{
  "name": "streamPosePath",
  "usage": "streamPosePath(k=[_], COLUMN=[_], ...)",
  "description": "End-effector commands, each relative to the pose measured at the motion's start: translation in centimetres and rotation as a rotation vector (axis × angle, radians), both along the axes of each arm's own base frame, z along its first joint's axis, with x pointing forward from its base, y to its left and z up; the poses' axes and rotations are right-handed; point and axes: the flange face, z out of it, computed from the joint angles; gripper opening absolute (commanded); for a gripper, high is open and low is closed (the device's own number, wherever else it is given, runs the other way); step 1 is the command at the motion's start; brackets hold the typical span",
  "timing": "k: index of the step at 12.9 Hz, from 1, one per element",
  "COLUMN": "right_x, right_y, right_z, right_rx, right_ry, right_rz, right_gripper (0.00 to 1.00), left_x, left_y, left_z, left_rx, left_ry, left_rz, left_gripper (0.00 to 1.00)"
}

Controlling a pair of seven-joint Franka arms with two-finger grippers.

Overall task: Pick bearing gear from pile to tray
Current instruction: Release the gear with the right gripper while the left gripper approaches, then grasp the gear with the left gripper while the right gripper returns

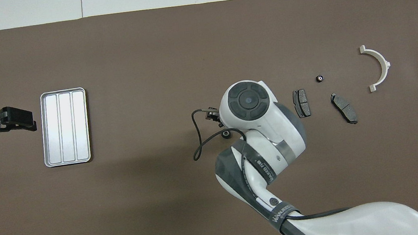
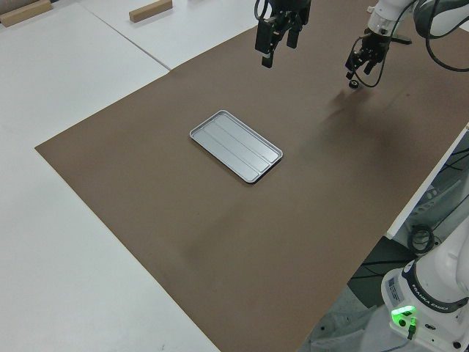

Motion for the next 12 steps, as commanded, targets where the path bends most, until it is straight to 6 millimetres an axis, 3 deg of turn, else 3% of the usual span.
streamPosePath(k=[1, 3, 4, 6, 8, 9, 10, 12], right_x=[4.5, 7.2, 8.1, 9.1, 9.8, 10.1, 10.2, 10.2], right_y=[-7.7, -13.7, -16.1, -20.0, -24.5, -26.3, -27.6, -29.8], right_z=[4.8, 7.1, 8.0, 8.9, 9.0, 8.6, 8.0, 6.3], right_rx=[0.012, 0.023, 0.031, 0.025, 0.017, 0.013, 0.011, 0.005], right_ry=[-0.015, -0.031, -0.041, -0.053, -0.064, -0.072, -0.068, -0.074], right_rz=[0.117, 0.216, 0.259, 0.336, 0.415, 0.439, 0.458, 0.483], right_gripper=[0.97, 0.97, 0.97, 0.98, 0.98, 0.98, 0.98, 0.98], left_x=[-0.4, -0.7, -0.7, -0.9, -0.6, -0.9, -1.3, -1.7], left_y=[-0.9, -5.2, -7.2, -13.1, -18.7, -21.8, -25.1, -30.0], left_z=[-0.2, -0.7, -1.1, -2.6, -3.9, -5.6, -7.0, -8.8], left_rx=[0.000, 0.004, 0.006, -0.001, -0.034, -0.032, -0.035, -0.063], left_ry=[-0.010, 0.001, 0.001, 0.014, -0.004, 0.006, 0.008, -0.010], left_rz=[0.015, 0.016, 0.047, 0.083, 0.181, 0.201, 0.235, 0.287], left_gripper=[1.00, 1.00, 1.00, 1.00, 1.00, 1.00, 1.00, 1.00])
